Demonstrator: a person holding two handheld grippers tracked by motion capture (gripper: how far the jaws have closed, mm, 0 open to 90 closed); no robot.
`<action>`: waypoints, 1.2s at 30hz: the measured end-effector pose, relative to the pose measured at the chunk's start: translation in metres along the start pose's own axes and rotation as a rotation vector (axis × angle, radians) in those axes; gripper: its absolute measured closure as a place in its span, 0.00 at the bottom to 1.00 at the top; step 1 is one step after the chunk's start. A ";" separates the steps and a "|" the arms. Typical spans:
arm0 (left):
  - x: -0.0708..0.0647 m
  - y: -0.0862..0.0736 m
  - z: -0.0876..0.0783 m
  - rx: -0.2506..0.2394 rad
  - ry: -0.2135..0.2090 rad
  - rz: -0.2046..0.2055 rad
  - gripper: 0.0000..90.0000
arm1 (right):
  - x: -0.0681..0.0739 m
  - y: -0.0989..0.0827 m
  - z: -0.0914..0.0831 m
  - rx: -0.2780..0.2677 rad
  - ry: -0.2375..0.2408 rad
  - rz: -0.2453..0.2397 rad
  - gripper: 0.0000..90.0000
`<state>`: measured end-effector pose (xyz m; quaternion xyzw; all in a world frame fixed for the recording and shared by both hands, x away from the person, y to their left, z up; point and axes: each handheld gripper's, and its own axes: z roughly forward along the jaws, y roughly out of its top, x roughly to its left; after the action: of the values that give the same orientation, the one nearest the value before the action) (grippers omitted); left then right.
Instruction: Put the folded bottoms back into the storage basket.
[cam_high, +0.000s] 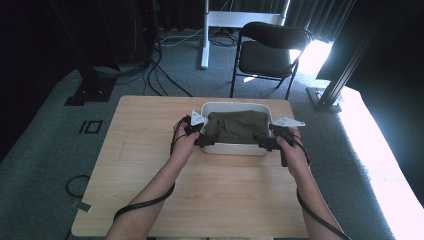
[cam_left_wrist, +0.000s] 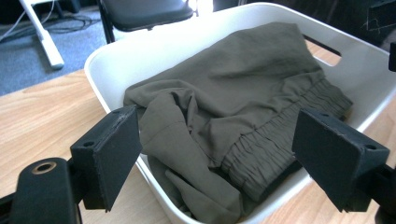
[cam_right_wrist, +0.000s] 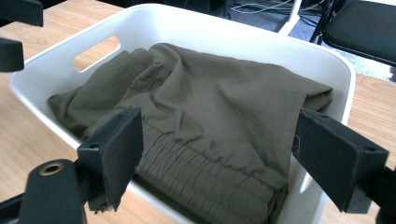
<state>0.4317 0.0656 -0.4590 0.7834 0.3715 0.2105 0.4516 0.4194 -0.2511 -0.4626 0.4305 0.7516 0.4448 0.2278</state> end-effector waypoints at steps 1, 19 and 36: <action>-0.001 -0.002 -0.004 -0.002 0.001 0.010 0.19 | 0.001 -0.003 -0.005 -0.001 0.003 0.001 0.18; 0.000 -0.030 -0.029 0.010 0.012 0.015 0.19 | -0.004 -0.039 -0.032 -0.006 -0.001 0.015 0.18; 0.001 -0.070 -0.038 0.051 0.012 -0.005 0.19 | -0.012 -0.084 -0.043 0.037 -0.026 0.030 0.18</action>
<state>0.3792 0.1093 -0.4999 0.7923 0.3815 0.2047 0.4299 0.3570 -0.3007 -0.5144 0.4518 0.7500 0.4286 0.2229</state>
